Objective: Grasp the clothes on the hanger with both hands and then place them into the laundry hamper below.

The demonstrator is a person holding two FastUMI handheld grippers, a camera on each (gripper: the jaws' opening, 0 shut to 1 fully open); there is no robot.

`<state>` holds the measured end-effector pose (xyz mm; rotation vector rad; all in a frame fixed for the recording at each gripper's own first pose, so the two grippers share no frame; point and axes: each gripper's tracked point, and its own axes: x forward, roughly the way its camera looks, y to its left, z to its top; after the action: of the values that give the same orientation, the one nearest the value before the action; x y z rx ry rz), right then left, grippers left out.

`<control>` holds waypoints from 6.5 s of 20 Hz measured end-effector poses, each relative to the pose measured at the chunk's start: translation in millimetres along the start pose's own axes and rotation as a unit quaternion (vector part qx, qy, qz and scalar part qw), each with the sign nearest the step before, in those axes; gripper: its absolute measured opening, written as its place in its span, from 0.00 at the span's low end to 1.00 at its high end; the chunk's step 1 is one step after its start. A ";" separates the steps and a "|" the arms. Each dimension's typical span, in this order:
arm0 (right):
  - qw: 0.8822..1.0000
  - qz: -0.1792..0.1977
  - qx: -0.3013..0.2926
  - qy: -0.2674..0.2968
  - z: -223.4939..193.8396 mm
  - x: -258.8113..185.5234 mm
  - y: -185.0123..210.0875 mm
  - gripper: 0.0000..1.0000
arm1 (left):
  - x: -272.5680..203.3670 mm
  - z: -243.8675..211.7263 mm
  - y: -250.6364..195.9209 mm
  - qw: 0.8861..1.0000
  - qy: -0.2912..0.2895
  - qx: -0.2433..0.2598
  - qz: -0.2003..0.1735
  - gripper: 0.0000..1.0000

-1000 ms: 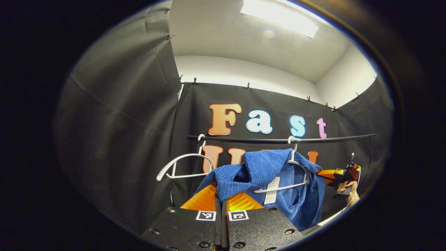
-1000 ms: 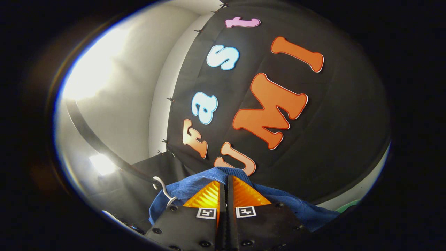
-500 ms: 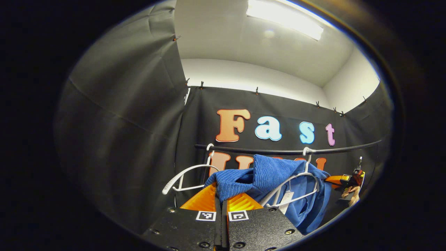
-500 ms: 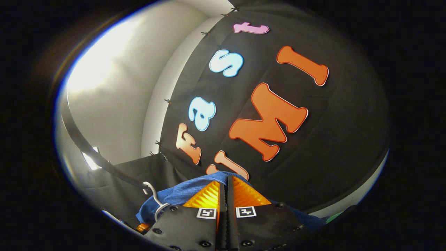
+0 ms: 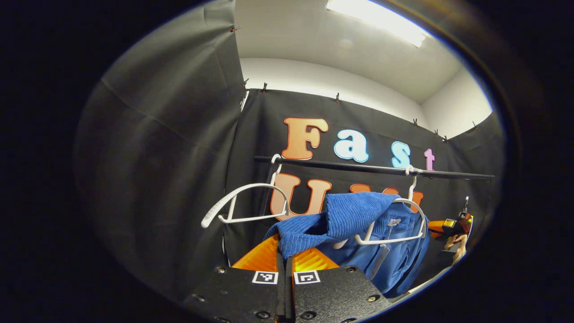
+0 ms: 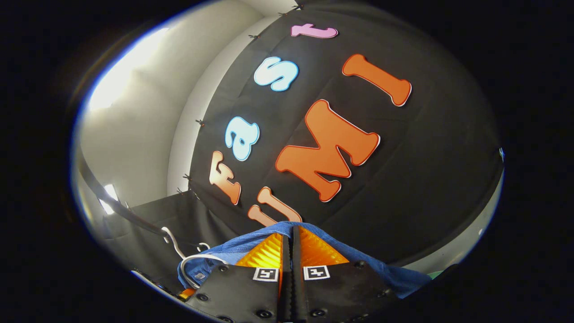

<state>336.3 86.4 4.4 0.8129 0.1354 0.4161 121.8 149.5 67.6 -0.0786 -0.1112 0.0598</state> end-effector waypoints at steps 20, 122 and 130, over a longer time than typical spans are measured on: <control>0.994 -0.084 -0.030 0.068 -84.3 11.2 -68.8 0.07 | 23.4 -21.6 11.5 0.999 0.002 -0.003 0.033 0.00; 0.830 -0.392 -0.219 0.332 -443.6 -292.7 -432.1 0.54 | -189.5 -679.9 -175.4 0.835 0.548 0.047 -0.008 0.63; 0.847 -0.377 -0.220 0.304 -420.6 -296.2 -400.4 0.90 | -184.5 -633.5 -172.7 0.862 0.503 0.062 -0.005 0.96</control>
<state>74.5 4.1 -587.0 0.1029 0.8932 -0.0711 20.0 -81.6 -566.0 0.0267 0.9460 0.0086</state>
